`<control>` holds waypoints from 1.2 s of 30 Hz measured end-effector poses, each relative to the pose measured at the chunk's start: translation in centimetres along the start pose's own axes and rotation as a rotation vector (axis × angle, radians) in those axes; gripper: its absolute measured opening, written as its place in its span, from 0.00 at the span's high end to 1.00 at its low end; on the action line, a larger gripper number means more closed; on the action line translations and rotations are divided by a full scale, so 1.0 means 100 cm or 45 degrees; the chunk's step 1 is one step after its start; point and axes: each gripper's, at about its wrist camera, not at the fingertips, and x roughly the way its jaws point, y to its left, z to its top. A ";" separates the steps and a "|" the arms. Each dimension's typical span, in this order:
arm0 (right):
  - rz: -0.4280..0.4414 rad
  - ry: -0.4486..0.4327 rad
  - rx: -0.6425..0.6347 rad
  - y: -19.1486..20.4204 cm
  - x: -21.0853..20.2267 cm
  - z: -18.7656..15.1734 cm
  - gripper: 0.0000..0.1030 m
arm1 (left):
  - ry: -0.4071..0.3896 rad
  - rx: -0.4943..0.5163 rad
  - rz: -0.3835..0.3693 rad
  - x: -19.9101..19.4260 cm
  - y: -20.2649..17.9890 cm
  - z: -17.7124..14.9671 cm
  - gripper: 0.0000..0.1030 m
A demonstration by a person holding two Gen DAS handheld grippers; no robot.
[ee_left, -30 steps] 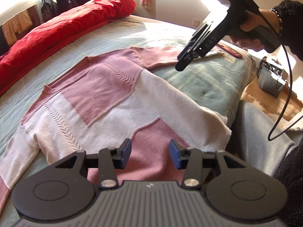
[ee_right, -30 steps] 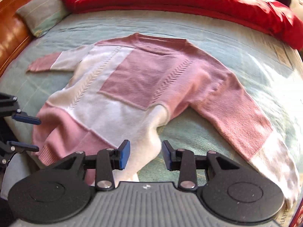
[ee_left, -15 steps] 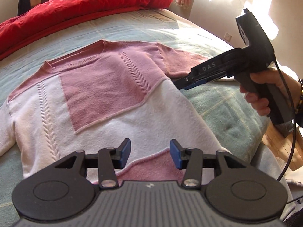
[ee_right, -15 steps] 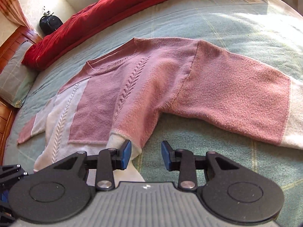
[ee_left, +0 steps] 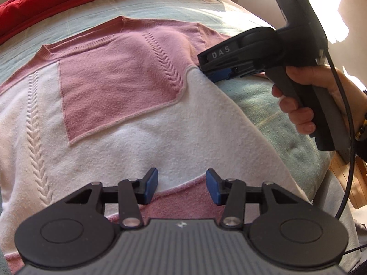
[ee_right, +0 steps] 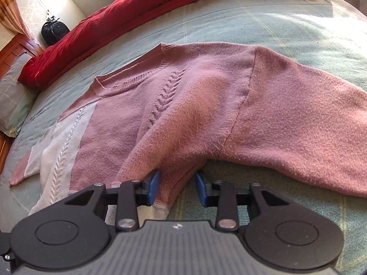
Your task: Fold clothes
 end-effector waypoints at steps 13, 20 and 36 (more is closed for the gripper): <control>0.002 -0.109 -0.007 -0.010 -0.040 -0.003 0.88 | -0.007 0.007 -0.024 0.002 0.002 -0.007 0.50; -0.186 -0.216 -0.131 -0.004 -0.074 0.012 0.94 | -0.005 0.022 -0.011 0.005 0.000 -0.007 0.48; -0.036 0.012 -0.057 -0.031 -0.092 -0.029 0.78 | -0.046 0.052 -0.003 -0.014 -0.006 -0.008 0.44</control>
